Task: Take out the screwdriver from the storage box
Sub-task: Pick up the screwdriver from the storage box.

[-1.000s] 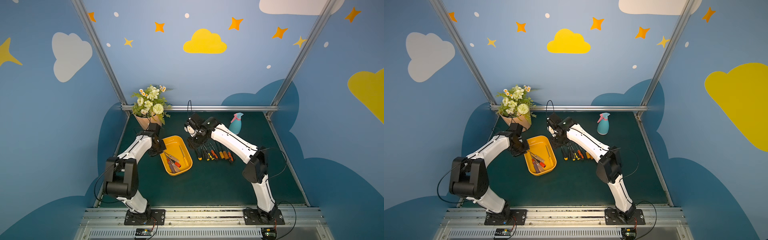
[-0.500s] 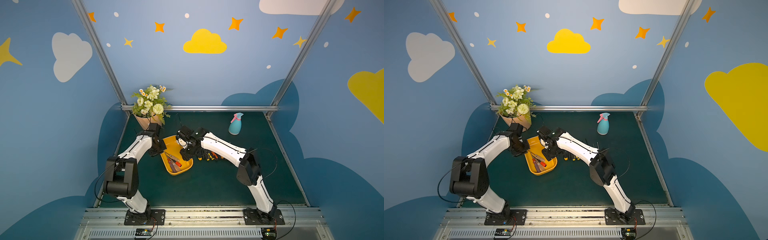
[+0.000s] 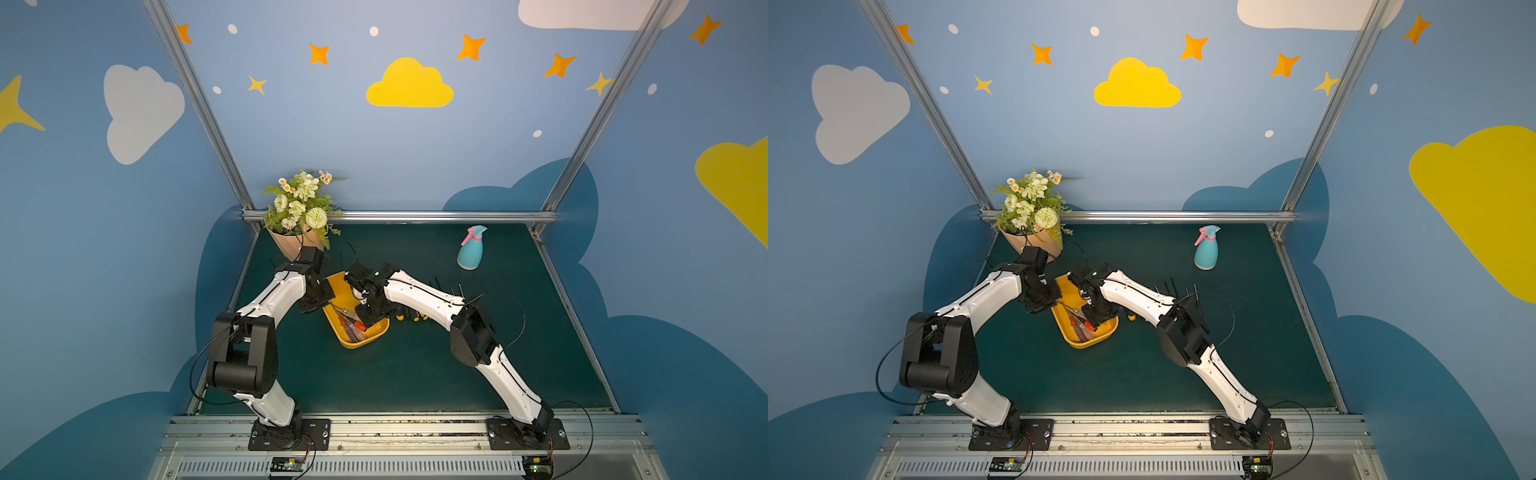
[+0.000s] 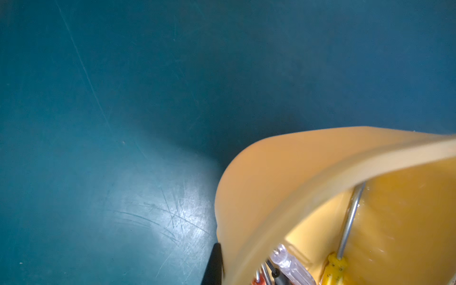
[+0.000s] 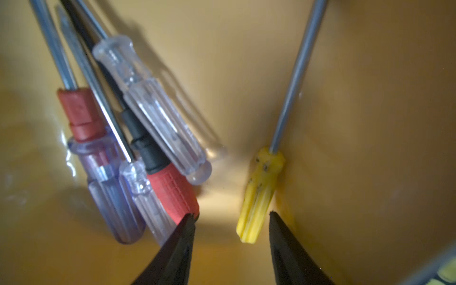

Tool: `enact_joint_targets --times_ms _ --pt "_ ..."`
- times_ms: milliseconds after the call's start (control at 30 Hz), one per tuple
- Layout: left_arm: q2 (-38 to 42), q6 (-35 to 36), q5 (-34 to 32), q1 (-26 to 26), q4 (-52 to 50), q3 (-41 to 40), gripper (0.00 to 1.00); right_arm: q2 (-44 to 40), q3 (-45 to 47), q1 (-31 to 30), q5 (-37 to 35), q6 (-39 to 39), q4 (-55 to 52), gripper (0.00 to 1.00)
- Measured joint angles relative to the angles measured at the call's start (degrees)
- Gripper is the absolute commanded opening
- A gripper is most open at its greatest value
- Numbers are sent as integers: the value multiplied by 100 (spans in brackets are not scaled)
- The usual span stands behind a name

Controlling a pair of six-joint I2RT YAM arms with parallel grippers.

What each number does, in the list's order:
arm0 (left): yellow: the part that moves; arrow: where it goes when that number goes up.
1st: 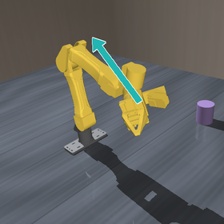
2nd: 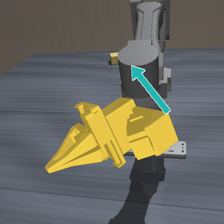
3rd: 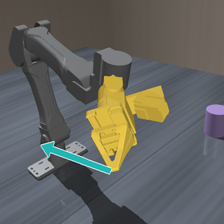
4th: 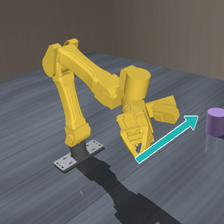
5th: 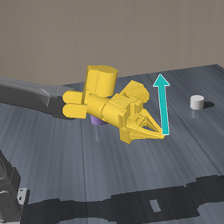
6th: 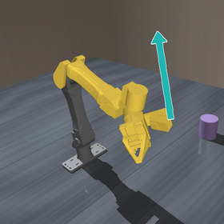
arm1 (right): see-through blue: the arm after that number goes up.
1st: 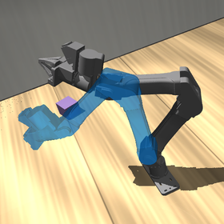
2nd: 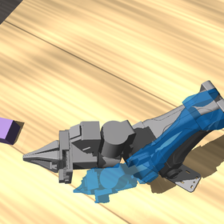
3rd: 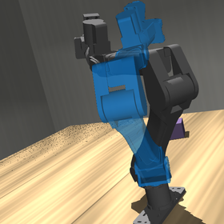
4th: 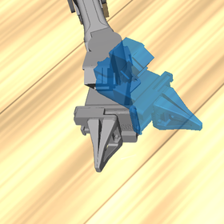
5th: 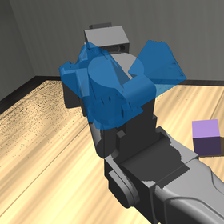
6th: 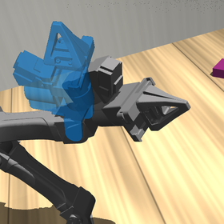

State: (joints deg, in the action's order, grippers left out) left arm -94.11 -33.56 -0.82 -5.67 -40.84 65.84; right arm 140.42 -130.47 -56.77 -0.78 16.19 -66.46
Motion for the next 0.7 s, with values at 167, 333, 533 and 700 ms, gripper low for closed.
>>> enact_joint_targets --times_ms 167,333,533,700 --pt "0 -48 4 -24 61 -31 2 216 -149 -7 -227 162 -142 49" --pt "0 -79 22 -35 90 -83 2 352 -175 -7 -264 321 -192 39" --pt "2 -76 13 -37 85 -90 2 420 -181 26 -94 476 -192 36" --pt "2 -57 -28 -33 59 -90 2 466 -221 81 164 514 -192 14"
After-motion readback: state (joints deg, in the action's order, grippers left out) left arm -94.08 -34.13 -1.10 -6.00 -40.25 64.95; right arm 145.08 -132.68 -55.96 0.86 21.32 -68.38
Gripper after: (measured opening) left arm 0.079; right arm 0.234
